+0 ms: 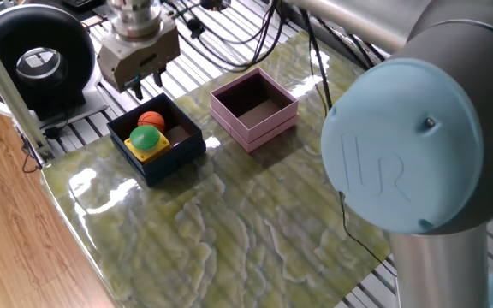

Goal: Move an object from one box to another

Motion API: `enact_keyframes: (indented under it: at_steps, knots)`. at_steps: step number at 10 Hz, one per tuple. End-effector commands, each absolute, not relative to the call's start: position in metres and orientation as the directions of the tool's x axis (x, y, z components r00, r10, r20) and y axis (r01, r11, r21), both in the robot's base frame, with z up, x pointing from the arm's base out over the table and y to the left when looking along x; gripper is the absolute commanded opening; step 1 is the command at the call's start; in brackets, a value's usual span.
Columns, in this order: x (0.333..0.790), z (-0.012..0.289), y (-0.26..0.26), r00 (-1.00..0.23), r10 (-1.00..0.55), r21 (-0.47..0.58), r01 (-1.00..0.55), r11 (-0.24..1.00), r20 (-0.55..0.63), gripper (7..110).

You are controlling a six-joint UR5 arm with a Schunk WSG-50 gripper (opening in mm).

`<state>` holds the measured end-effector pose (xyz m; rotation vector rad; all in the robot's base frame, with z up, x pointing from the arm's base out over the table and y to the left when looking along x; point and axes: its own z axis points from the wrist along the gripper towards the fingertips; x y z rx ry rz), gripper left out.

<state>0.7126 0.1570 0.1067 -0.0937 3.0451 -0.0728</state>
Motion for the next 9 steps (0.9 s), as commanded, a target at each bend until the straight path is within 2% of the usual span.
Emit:
enact_keyframes:
  at_steps: [1, 2, 4, 9]
  knots:
    - [0.714, 0.097, 0.163, -0.993, -0.029, -0.055, -0.023, 0.998, -0.114, 44]
    - [0.712, 0.097, 0.163, -0.993, -0.038, -0.056, -0.032, 0.998, -0.108, 66]
    - [0.705, 0.092, 0.179, -0.995, -0.033, -0.029, -0.031, 0.999, -0.092, 66]
    - [0.699, 0.069, 0.177, -0.997, 0.001, -0.033, 0.003, 0.999, -0.075, 66]
